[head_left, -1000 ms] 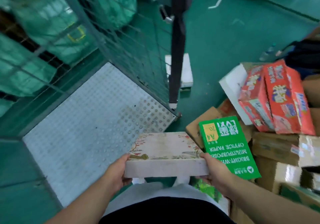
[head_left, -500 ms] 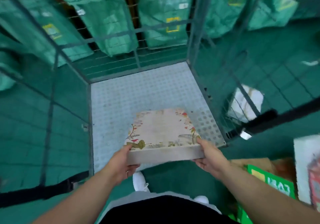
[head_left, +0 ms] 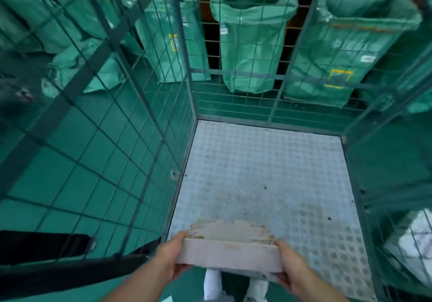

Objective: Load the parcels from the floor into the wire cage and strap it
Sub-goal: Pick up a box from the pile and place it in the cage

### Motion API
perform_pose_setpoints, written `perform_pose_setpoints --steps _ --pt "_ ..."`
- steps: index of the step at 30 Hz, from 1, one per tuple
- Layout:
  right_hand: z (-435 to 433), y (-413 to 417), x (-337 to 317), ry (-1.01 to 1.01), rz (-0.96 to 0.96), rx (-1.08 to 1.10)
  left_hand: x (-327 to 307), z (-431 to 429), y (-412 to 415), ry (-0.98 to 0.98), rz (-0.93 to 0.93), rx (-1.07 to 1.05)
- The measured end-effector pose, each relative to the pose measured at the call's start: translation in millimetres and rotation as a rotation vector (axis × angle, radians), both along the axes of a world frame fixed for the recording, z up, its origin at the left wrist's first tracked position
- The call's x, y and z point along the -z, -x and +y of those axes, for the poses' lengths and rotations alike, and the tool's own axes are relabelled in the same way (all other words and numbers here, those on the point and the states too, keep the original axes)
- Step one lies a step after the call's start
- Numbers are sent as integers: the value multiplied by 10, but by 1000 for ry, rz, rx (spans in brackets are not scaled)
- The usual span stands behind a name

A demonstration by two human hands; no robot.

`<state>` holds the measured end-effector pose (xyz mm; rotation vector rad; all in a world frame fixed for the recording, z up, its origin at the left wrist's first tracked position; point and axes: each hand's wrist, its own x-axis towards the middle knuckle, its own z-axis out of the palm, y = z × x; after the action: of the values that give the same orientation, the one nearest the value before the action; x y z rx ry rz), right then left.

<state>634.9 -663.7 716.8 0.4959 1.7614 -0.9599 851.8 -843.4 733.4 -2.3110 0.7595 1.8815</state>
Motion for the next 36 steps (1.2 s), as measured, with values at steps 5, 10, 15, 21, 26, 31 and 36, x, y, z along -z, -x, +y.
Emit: perform_pose_setpoints --steps 5,10,15,21,26,31,36 --pt "-637 414 -269 20 53 2 -198 -601 394 122 87 15" --pt "-1083 728 -776 242 -60 21 -406 -1137 621 336 299 -120" --pt "-921 671 -692 108 -112 -199 -557 -925 632 430 146 89" --pt "-708 359 -540 21 -133 -316 -430 -327 416 196 161 225" --pt "-593 126 -500 15 -119 -339 -357 -107 346 125 194 330" --pt "-324 -51 -442 71 -87 -247 -275 -5 371 116 192 447" --pt "219 -184 -287 60 -94 -66 -51 255 513 53 172 603"
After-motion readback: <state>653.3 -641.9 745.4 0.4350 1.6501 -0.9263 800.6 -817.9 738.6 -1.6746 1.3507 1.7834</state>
